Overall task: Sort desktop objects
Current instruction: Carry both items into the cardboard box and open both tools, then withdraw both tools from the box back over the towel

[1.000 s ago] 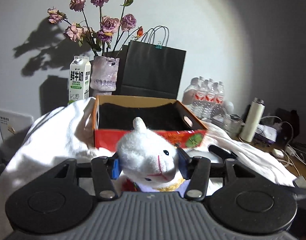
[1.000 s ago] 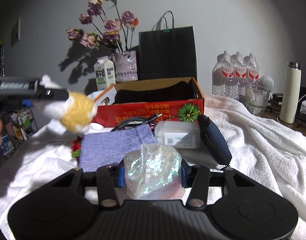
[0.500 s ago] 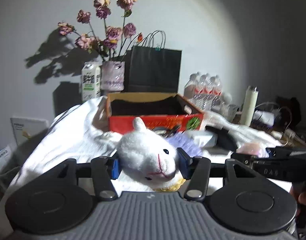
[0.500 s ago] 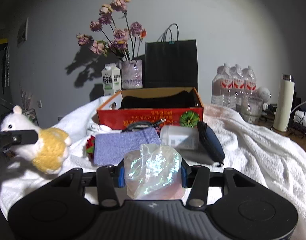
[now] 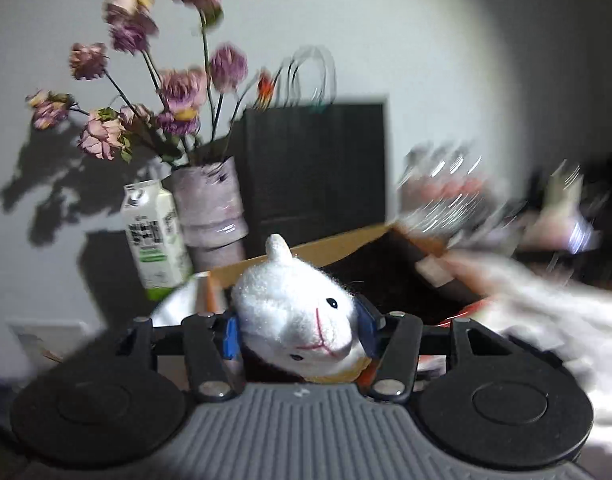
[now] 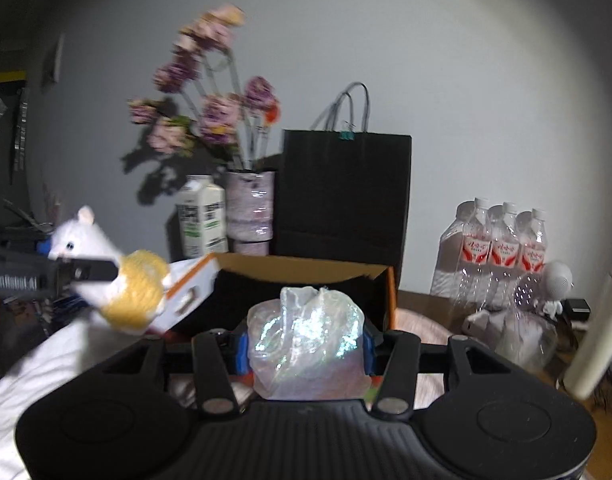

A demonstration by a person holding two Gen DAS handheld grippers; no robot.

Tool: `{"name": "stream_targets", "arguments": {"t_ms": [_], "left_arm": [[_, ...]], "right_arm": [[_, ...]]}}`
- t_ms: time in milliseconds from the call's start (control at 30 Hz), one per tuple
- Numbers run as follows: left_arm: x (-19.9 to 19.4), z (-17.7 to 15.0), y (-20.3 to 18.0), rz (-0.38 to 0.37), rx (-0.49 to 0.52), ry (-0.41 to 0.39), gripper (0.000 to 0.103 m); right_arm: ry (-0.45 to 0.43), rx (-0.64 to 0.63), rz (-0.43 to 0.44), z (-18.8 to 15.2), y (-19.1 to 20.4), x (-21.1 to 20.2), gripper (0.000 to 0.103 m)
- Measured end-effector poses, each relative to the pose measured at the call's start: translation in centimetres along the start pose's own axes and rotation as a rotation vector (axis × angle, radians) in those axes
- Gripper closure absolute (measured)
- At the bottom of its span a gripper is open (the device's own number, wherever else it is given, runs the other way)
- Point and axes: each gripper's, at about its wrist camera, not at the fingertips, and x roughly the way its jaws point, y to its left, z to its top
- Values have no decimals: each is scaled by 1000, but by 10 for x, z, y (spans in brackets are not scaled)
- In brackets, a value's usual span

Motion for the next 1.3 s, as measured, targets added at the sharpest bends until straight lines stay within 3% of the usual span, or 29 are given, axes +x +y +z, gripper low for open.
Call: {"name": "stream_targets", "arguments": {"t_ms": [100, 200, 333, 400, 500, 600, 800, 933, 967, 1033, 1167, 1300], "left_arm": [[55, 8, 0, 57, 119, 83, 48], [97, 4, 1, 61, 238, 183, 48], [132, -11, -4, -46, 388, 328, 40], [140, -14, -5, -15, 386, 325, 30], [139, -2, 7, -81, 263, 301, 21], [136, 18, 19, -93, 147, 285, 19], [116, 51, 38, -46, -47, 268, 15], [99, 56, 37, -47, -107, 271, 10], [94, 55, 37, -32, -117, 267, 4], [76, 46, 32, 4, -140, 245, 3], [28, 14, 20, -1, -195, 196, 1], [-22, -27, 5, -76, -226, 146, 0]], "right_arm": [[90, 25, -6, 20, -19, 63, 55], [174, -2, -39, 27, -26, 123, 55], [322, -1, -44, 16, -30, 186, 53], [414, -25, -53, 8, -28, 210, 46], [484, -32, -76, 1, -27, 227, 33], [472, -28, -80, 7, -26, 222, 22], [414, -24, -95, 35, -25, 200, 18], [381, 37, -50, 48, -23, 176, 16], [381, 53, -35, 49, -23, 170, 16], [369, 76, -20, 46, -22, 156, 16], [339, 111, -28, 27, -19, 119, 16], [270, 129, -11, -5, -8, 73, 8]]}}
